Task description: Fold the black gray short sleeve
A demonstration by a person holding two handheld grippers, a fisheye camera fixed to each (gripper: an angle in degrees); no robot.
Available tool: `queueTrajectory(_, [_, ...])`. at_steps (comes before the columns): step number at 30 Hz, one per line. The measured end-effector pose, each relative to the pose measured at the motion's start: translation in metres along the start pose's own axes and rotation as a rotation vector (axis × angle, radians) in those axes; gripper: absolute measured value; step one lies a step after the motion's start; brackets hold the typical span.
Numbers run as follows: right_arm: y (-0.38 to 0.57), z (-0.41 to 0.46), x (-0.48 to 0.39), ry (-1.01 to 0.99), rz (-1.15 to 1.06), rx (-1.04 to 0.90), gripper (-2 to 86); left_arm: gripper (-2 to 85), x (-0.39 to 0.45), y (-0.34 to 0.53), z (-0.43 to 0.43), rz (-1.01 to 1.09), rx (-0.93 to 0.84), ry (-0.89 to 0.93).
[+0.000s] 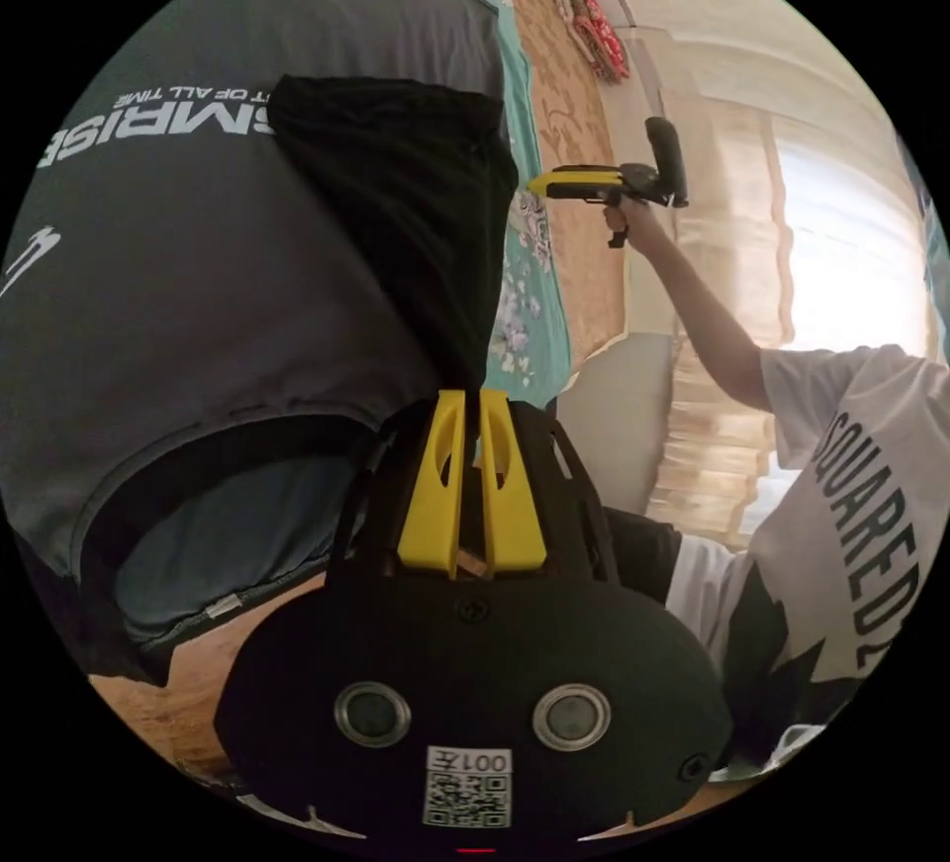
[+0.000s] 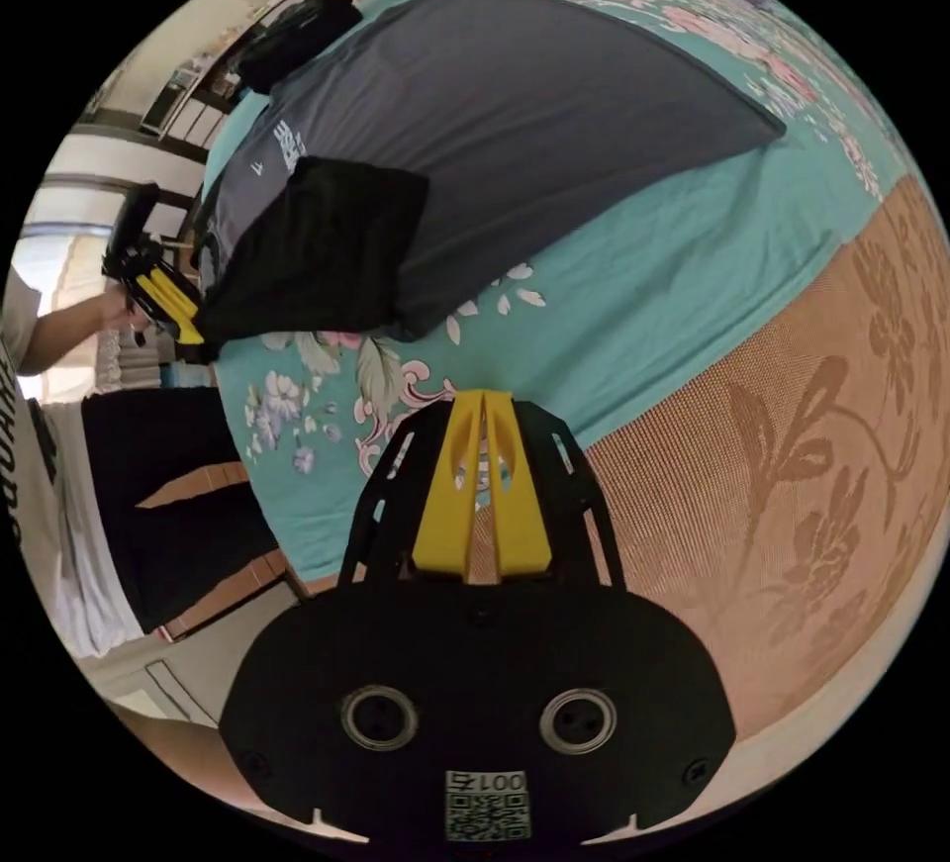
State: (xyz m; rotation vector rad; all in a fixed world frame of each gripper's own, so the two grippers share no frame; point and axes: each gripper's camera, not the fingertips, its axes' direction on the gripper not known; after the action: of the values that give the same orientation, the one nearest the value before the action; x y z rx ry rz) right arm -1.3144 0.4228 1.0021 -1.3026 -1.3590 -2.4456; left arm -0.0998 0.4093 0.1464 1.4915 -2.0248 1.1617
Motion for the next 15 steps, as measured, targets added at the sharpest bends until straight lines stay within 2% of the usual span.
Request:
queueTrajectory(2, [0.0, -0.002, -0.006, -0.058, -0.011, 0.021, 1.2, -0.1, 0.005, 0.003, 0.006, -0.028, 0.015, 0.026])
queueTrajectory(7, [-0.016, -0.008, -0.058, -0.031, -0.133, 0.119, 5.2, 4.0, 0.023, 0.007, 0.013, -0.043, 0.028, -0.028])
queueTrajectory(10, [-0.039, 0.01, -0.087, 0.055, -0.191, 0.088, 6.9, 3.3, 0.039, 0.012, 0.016, -0.046, 0.039, -0.102])
queueTrajectory(15, [-0.058, 0.031, -0.11, 0.144, -0.272, 0.028, 2.8, -1.0, 0.054, 0.02, 0.021, -0.059, 0.03, -0.174])
